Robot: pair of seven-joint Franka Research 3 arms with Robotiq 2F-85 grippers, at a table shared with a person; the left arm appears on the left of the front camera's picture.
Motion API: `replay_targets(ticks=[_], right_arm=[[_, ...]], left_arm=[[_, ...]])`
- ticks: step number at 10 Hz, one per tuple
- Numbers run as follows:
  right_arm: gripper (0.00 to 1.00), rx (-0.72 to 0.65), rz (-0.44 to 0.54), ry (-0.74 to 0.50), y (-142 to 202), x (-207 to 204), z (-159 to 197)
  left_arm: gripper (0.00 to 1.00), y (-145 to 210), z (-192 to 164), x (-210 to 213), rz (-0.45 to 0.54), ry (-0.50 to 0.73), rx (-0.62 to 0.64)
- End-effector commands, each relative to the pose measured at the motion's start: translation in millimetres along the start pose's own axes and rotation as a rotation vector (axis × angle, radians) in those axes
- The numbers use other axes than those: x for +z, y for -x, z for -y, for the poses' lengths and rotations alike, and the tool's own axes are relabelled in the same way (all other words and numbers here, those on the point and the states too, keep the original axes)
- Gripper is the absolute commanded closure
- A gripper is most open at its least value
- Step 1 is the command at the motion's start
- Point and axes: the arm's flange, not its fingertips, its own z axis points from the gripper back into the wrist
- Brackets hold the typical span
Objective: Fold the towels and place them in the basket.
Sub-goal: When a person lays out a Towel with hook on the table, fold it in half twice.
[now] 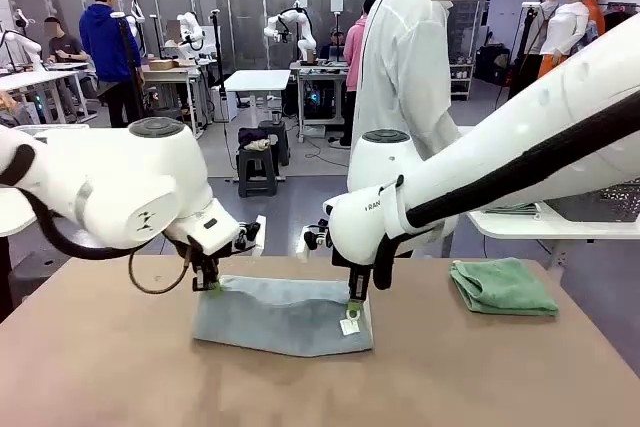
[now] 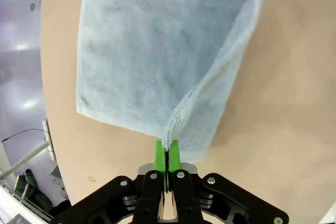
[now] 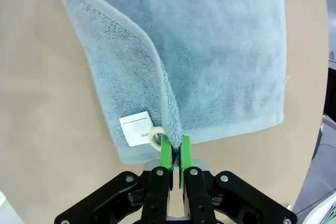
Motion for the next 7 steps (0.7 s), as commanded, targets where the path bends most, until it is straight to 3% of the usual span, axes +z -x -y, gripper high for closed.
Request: replay_targets(ticks=[1,7], right_arm=[[0.93,-0.049,-0.040,0.011,-10,-5,23],[0.93,-0.091,-0.052,0.054,-3,-1,75]], left_arm=[[0.97,-16,-33,-16,-0.054,0.027,0.024],[0.97,-30,-83,-45,-0.092,0.052,0.063]])
